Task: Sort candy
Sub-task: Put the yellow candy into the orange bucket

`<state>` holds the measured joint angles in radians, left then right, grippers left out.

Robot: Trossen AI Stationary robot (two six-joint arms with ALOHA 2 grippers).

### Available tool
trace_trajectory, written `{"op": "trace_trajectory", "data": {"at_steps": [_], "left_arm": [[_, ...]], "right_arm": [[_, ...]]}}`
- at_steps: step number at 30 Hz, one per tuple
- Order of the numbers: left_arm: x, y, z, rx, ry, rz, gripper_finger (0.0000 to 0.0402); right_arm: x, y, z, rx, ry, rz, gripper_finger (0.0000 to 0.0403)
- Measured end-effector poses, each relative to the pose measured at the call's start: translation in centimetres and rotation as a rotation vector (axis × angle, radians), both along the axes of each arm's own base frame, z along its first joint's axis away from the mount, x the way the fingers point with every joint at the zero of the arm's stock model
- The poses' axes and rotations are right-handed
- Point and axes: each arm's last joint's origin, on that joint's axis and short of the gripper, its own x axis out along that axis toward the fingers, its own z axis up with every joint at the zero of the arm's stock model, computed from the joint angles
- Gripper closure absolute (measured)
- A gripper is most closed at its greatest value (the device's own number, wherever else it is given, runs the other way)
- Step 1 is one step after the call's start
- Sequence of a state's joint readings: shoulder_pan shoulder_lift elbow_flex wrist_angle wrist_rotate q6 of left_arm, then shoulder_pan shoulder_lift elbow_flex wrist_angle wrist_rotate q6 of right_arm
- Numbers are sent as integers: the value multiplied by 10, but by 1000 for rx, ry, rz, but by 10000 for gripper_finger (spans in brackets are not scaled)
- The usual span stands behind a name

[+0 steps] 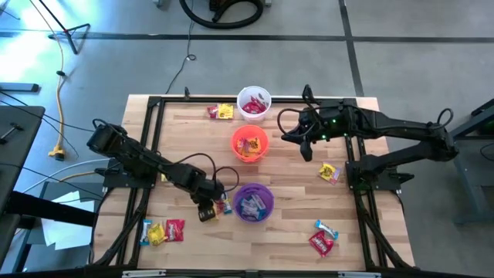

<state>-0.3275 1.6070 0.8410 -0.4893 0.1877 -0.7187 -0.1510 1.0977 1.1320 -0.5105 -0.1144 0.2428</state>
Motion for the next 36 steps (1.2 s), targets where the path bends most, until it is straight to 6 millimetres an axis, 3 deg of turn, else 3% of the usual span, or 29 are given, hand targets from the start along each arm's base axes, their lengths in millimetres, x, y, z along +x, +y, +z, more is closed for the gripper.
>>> {"op": "trace_trajectory", "data": {"at_steps": [3,10,17,20,23,28,36], "left_arm": [[0,1,13,-2,-29,-10,391],[4,29,77,-42,-157,72,399],[17,93,139,33,-410,389,401],[27,127,156,100,-527,501,401],[39,156,155,146,-552,550,401],[59,194,137,193,-492,524,401],[80,231,97,188,-390,318,401]], "right_arm": [[0,-3,0,-8,1,-8,403],[-2,-10,0,-23,2,-32,403],[-2,-12,0,-25,2,-44,403],[-2,-13,0,-43,2,-47,403],[-1,-13,2,-56,-23,-66,403],[0,-14,6,-71,-57,-65,403],[0,-14,5,-95,-46,-126,403]]}}
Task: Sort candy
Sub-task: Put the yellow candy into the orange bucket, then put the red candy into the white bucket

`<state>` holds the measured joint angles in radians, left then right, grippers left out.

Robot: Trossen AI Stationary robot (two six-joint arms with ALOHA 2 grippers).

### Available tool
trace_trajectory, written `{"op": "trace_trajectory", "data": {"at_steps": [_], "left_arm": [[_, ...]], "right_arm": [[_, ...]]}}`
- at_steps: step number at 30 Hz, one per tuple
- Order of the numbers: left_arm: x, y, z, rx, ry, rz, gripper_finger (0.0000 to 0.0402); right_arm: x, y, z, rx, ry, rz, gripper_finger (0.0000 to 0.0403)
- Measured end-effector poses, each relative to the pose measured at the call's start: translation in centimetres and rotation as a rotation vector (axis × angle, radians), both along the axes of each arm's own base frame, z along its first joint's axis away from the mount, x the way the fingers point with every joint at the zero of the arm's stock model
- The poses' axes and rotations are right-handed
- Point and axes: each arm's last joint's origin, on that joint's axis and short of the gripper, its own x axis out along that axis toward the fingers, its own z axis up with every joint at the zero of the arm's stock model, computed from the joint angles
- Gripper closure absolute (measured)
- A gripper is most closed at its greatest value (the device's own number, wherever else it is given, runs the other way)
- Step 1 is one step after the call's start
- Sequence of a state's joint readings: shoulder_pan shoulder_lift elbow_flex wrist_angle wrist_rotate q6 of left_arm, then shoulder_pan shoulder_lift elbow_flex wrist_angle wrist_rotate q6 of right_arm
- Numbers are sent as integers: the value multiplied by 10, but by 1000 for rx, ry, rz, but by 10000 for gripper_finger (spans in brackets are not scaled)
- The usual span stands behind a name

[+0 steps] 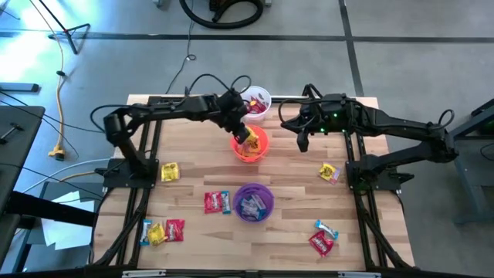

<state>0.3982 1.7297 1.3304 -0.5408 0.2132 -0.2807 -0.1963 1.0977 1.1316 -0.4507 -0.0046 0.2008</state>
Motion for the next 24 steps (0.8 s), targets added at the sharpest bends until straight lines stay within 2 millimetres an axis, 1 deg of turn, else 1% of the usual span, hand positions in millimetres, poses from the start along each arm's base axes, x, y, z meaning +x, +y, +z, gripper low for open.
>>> {"op": "trace_trajectory", "data": {"at_steps": [2,4,7,10,14,18,21,24], "left_arm": [[0,5,-11,-12,41,-42,401],[0,9,-18,-22,59,-74,401],[0,10,-21,14,71,-132,394],[-2,8,-17,39,60,-184,373],[-8,5,1,46,3,-202,337],[-18,0,26,85,-62,-191,305],[-27,-9,46,112,-107,-183,290],[-40,-28,64,128,-105,-217,288]], "right_arm": [[0,1,0,-25,5,-21,403],[0,2,0,-36,7,-56,403],[0,2,0,-38,7,-95,403],[2,-1,-1,-46,14,-121,403],[3,-4,-3,-58,25,-117,403],[3,-5,-3,-87,31,-72,403],[4,-4,-3,-117,37,-28,403],[4,-4,-3,-134,39,3,403]]}}
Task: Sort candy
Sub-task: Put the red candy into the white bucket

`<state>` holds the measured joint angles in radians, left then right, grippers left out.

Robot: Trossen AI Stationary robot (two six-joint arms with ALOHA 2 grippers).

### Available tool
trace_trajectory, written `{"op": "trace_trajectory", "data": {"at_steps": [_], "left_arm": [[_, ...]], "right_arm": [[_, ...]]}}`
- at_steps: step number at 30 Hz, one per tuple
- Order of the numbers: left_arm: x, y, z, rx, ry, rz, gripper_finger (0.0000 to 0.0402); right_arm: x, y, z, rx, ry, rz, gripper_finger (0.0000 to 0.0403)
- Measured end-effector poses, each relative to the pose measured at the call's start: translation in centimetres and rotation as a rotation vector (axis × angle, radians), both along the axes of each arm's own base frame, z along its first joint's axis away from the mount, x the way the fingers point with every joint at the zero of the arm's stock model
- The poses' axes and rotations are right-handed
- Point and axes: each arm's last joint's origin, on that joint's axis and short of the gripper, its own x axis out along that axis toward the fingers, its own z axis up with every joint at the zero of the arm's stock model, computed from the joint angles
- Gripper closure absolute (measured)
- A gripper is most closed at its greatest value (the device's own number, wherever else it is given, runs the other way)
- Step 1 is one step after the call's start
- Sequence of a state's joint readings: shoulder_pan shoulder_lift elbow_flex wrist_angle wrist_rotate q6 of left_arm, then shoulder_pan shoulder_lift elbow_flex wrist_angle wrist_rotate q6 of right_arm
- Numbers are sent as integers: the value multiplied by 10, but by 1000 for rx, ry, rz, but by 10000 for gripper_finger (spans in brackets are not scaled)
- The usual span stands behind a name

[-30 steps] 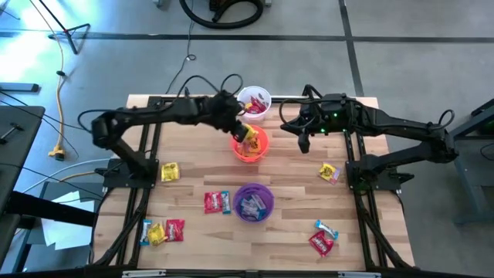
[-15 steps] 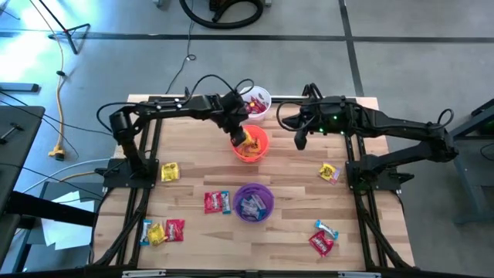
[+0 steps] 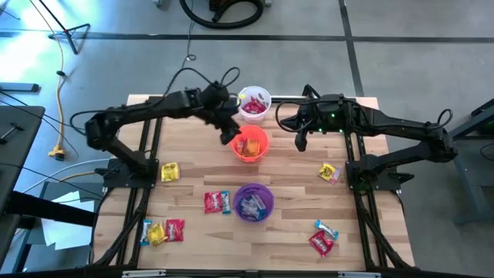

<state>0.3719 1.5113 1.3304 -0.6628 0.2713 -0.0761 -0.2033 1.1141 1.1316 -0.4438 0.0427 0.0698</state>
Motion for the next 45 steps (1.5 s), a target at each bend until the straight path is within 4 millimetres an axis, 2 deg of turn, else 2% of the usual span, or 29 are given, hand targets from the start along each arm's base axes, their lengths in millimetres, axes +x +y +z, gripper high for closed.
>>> {"op": "trace_trajectory", "data": {"at_steps": [3,6,12,18,24,29,32,36,40,45], "left_arm": [[-18,-29,8,4,90,-45,304],[-38,-62,6,-12,192,-84,334],[-73,-115,-4,-123,267,-113,396],[-101,-152,-14,-198,322,-152,395],[-124,-187,-31,-251,488,-251,393],[-135,-211,-46,-249,566,-323,371],[-138,-224,-60,-281,557,-340,347],[-146,-240,-80,-323,540,-362,310],[-151,-246,-102,-352,526,-361,275],[-159,-243,-127,-355,550,-312,242]], "right_arm": [[0,0,0,-19,5,25,403],[0,-1,0,-24,5,61,403],[-1,-4,1,-2,-7,92,403],[1,-5,-2,13,6,88,403],[5,-6,-6,51,17,64,403],[7,-6,-7,53,22,64,403],[7,-6,-8,57,28,70,403],[8,-2,-7,88,17,207,403],[11,0,-8,114,3,302,403],[21,-2,-16,134,30,298,403]]}}
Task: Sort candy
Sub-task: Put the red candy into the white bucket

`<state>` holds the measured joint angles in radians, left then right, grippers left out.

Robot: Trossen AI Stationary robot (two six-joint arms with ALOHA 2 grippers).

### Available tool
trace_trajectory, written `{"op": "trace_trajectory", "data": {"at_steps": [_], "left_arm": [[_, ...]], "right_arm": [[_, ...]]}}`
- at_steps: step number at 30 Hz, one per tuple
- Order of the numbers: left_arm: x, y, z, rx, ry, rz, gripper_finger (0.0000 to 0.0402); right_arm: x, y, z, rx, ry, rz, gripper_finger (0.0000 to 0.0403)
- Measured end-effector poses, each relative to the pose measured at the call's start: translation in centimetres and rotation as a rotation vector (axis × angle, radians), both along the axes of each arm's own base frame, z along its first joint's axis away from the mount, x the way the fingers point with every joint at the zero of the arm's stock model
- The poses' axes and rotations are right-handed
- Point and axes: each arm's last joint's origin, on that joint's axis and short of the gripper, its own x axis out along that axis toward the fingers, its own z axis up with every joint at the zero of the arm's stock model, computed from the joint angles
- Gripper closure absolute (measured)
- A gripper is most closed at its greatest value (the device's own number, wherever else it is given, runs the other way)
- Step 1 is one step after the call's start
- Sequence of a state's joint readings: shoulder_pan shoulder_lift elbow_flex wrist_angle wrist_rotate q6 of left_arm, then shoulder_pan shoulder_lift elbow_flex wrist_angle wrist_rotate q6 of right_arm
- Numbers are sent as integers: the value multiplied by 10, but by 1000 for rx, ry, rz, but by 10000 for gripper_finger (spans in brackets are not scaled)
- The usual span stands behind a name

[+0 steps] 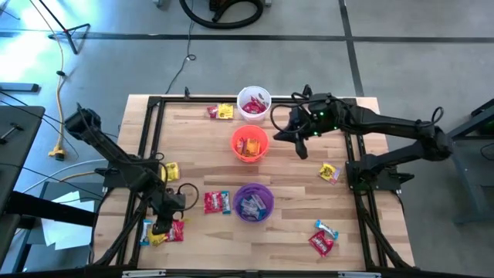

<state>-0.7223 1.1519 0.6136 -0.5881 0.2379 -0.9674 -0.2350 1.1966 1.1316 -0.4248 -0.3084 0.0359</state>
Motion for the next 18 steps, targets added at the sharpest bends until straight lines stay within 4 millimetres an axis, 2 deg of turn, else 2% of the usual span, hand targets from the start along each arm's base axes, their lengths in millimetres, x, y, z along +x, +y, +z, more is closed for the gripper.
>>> {"op": "trace_trajectory", "data": {"at_steps": [5,9,18], "left_arm": [[0,4,-13,21,-35,41,219],[3,6,-26,36,2,91,207],[16,-7,-53,70,35,54,197]], "right_arm": [[9,-2,-7,14,22,-2,403],[10,-2,-7,12,19,-8,403],[9,-2,-5,7,7,-14,403]]}}
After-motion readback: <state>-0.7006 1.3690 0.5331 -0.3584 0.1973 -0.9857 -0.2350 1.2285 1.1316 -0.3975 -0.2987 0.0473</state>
